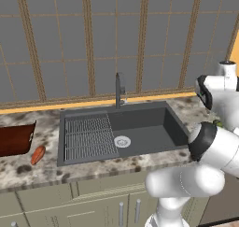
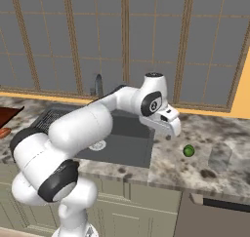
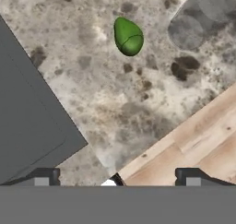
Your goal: Pick up all produce items and place them in the sink. Turn on the sink faucet to wash them. Then turn the sink off and put them in the tray.
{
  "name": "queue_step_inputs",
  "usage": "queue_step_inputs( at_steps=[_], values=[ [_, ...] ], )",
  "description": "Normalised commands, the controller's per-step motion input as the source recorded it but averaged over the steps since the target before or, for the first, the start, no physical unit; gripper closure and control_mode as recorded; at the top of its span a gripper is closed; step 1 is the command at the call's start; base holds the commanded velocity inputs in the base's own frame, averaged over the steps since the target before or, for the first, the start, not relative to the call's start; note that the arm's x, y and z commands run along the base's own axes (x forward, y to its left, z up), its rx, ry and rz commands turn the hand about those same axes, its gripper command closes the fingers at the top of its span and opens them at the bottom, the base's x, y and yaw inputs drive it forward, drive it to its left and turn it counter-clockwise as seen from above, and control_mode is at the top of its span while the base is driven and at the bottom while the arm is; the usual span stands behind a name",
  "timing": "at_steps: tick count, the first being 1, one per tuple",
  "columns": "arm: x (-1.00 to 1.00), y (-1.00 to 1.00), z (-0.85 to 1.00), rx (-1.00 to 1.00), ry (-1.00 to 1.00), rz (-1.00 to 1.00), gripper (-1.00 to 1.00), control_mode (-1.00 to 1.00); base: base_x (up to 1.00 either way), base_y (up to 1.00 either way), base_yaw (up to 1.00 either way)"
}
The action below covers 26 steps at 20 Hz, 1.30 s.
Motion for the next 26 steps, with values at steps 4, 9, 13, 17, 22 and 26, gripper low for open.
queue_step_inputs(
  at_steps=[4,9,13,17,22,26],
  values=[
    [0.47,-0.73,-0.68,0.04,0.0,0.09,-1.0,-1.0,0.0,0.0,0.0],
    [0.5,-0.45,-0.58,0.0,0.02,0.04,-1.0,-1.0,0.0,0.0,0.0],
    [0.35,-0.31,-0.49,0.0,0.03,0.01,-1.0,-1.0,0.0,0.0,0.0],
    [0.34,-0.27,-0.4,0.0,0.0,0.02,-1.0,-1.0,0.0,0.0,0.0],
    [0.35,-0.24,-0.37,0.0,0.0,0.03,-1.0,-1.0,0.0,0.0,0.0],
    [0.34,-0.17,-0.38,0.0,0.02,0.03,-1.0,-1.0,0.0,0.0,0.0]
  ],
)
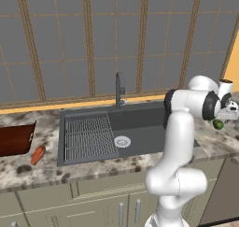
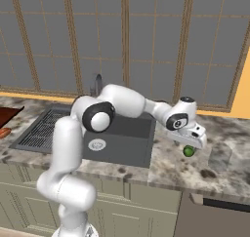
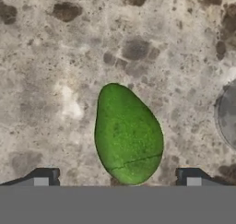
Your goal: Pick up all produce items and place them in the sink. Turn on the sink faucet to wash them. Then turn the sink off and put them in the tray.
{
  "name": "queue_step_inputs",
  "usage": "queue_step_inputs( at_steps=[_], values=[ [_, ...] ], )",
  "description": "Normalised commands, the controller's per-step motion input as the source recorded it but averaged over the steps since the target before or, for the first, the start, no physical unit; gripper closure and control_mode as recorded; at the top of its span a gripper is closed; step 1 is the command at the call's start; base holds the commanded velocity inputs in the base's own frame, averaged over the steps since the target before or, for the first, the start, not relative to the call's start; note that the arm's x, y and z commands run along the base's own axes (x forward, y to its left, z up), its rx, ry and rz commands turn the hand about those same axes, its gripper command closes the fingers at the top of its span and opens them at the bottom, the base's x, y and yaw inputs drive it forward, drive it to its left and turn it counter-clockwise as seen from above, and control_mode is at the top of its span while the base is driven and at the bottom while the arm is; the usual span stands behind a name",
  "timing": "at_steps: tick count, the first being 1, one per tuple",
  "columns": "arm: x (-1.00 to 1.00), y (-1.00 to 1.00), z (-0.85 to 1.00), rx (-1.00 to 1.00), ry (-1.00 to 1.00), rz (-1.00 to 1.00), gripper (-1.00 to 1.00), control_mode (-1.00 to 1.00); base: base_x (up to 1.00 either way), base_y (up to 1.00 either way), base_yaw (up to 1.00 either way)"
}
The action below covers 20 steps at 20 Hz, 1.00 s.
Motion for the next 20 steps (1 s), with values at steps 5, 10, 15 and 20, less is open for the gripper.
queue_step_inputs(
  at_steps=[5,10,15,20],
  values=[
    [0.37,-0.15,-0.34,0.0,0.03,0.03,-1.0,-1.0,0.0,0.0,0.0],
    [0.11,-0.02,-0.35,0.0,0.06,0.02,1.0,-1.0,0.0,0.0,0.0],
    [-0.09,0.13,-0.26,0.0,0.04,0.02,1.0,-1.0,0.0,0.0,0.0],
    [-0.24,0.95,0.25,-0.03,0.0,0.11,1.0,-1.0,0.0,0.0,0.0]
  ],
)
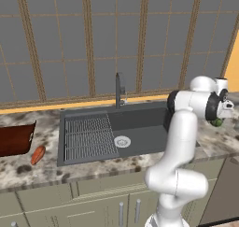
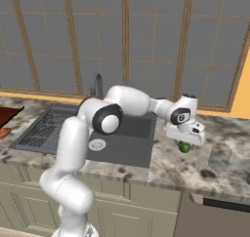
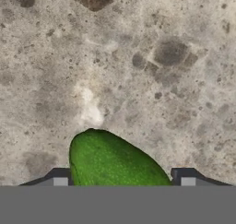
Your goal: Pick up all produce items and place them in the sink. Turn on the sink faucet to wash them. Then turn the sink off and put them in the tray.
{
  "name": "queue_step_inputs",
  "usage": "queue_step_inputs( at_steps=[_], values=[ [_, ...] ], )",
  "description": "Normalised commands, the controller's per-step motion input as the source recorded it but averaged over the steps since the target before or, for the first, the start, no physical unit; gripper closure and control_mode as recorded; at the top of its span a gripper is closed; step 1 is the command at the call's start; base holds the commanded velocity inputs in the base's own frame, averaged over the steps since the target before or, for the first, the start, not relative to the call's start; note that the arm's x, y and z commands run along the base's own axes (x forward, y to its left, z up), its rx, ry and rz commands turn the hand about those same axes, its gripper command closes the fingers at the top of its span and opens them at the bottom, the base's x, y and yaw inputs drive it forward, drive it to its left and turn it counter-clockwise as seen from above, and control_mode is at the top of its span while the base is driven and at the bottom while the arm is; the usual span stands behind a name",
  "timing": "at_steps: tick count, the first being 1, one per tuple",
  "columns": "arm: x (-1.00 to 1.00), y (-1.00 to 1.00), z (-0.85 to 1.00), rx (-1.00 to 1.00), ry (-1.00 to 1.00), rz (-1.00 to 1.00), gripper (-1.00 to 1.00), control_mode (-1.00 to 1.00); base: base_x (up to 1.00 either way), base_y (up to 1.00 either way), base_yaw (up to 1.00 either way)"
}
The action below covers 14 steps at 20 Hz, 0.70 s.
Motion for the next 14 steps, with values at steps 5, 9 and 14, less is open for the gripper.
queue_step_inputs(
  at_steps=[5,9,14],
  values=[
    [-0.1,1.0,0.0,-0.09,0.0,0.33,1.0,-1.0,0.0,0.0,0.0],
    [-0.2,1.0,0.16,-0.02,0.03,0.38,1.0,-1.0,0.0,0.0,0.0],
    [-0.36,1.0,0.45,0.0,0.1,0.38,1.0,-1.0,0.0,0.0,0.0]
  ],
)
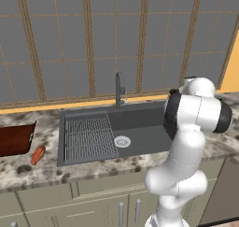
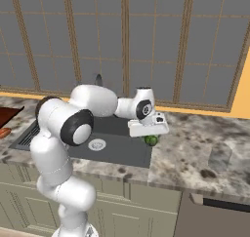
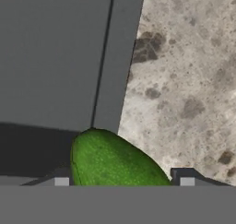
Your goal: Pick up all produce items and place them in the sink. Turn on the sink faucet to wash them. Then turn the sink off and put them in the tray.
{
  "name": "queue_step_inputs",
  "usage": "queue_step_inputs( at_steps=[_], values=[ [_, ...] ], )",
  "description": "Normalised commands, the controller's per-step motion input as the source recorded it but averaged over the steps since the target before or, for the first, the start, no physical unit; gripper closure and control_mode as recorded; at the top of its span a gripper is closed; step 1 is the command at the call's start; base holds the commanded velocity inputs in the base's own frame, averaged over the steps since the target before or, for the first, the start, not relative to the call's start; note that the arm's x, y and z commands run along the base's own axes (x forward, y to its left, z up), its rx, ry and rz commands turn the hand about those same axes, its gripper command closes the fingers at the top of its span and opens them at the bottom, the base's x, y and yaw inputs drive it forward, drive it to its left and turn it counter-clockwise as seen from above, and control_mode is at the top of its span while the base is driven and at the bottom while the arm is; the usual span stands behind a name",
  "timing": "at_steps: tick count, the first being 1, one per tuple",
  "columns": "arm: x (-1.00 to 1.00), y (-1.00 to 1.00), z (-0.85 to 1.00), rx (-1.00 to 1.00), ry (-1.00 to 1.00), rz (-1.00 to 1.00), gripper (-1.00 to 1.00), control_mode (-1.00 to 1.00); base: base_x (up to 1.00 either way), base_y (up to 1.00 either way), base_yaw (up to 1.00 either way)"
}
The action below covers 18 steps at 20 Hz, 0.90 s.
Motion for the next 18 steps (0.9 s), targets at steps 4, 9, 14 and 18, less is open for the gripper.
queue_step_inputs(
  at_steps=[4,9,14,18],
  values=[
    [-0.32,0.93,0.27,0.09,0.12,0.37,1.0,-1.0,0.0,0.0,0.0],
    [-0.06,0.8,0.0,0.16,0.07,0.34,1.0,-1.0,0.0,0.0,0.0],
    [0.19,0.61,-0.14,0.17,0.04,0.36,1.0,-1.0,0.0,0.0,0.0],
    [0.74,0.2,-0.46,0.13,0.03,0.36,1.0,-1.0,0.0,0.0,0.0]
  ],
)
